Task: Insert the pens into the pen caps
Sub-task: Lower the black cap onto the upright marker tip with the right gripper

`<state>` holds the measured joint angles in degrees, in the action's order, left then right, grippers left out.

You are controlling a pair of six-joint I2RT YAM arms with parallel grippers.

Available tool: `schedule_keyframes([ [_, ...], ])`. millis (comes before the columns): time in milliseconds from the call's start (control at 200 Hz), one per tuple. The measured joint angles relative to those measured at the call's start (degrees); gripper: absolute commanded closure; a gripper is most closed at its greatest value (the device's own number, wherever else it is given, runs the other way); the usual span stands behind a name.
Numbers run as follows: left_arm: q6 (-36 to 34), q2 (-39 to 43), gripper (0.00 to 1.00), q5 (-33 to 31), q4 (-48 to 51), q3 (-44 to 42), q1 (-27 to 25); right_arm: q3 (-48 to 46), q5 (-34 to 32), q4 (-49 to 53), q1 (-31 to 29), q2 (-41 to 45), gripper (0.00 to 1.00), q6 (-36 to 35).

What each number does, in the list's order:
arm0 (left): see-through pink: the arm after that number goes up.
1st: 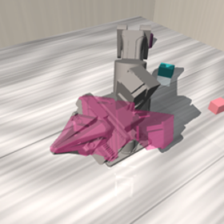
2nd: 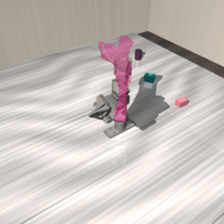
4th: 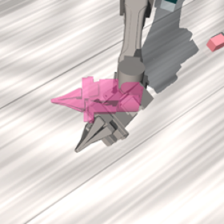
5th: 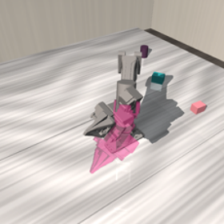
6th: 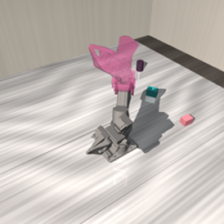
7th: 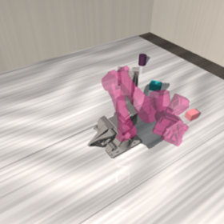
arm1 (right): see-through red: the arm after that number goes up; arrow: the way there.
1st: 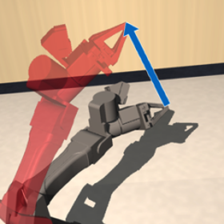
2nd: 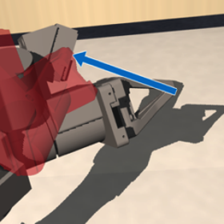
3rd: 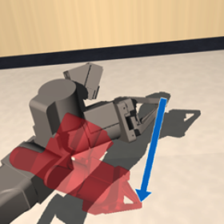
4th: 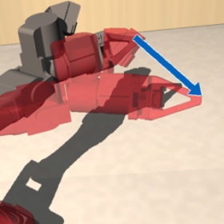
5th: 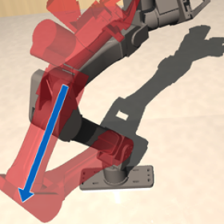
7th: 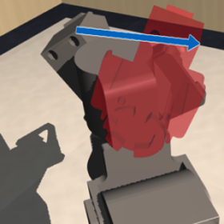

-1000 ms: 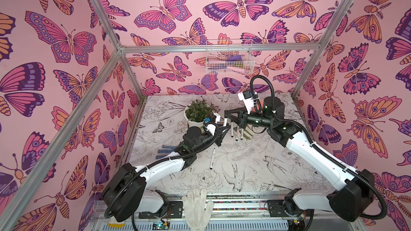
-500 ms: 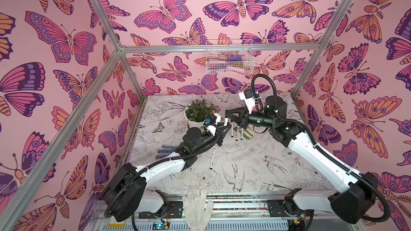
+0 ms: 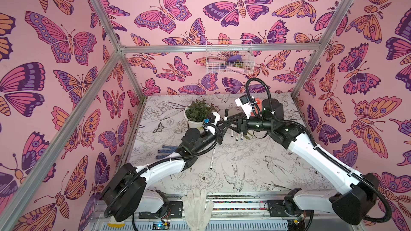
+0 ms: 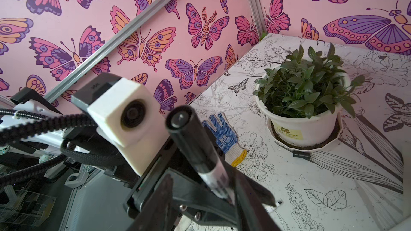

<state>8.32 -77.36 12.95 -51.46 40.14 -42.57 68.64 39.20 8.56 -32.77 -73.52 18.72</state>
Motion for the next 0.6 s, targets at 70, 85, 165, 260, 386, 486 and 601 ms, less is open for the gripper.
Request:
schedule_keyframes([
  [70,-0.48,0.00,1.00,-0.55,-0.20,-0.02,-0.13,-0.02,-1.29,0.55,0.00,0.48,0.54,-0.37],
  [85,-0.57,0.00,1.00,-0.59,-0.24,-0.02,-0.15,-0.02,-1.68,0.70,0.00,0.66,0.54,-0.48],
  [165,-0.85,0.00,1.00,-1.14,-0.76,-0.35,-0.31,-0.02,-3.65,1.03,0.00,1.46,0.54,-0.83],
  [260,-1.14,0.00,1.00,-1.99,-0.85,-1.03,-0.74,0.00,-5.84,1.11,0.00,2.49,0.54,-1.11],
  [386,-1.44,0.00,1.00,-2.64,-0.81,-2.16,-1.81,0.68,-7.61,0.85,0.00,2.78,0.54,-1.25],
  [486,-1.46,-0.02,1.00,-3.02,-0.79,-2.69,-2.49,2.43,-7.69,0.48,0.00,1.90,0.55,-1.22],
  [601,-1.49,-0.02,1.00,-3.52,-0.81,-2.78,-2.80,4.11,-7.61,-0.50,0.00,0.35,0.57,-1.05],
])
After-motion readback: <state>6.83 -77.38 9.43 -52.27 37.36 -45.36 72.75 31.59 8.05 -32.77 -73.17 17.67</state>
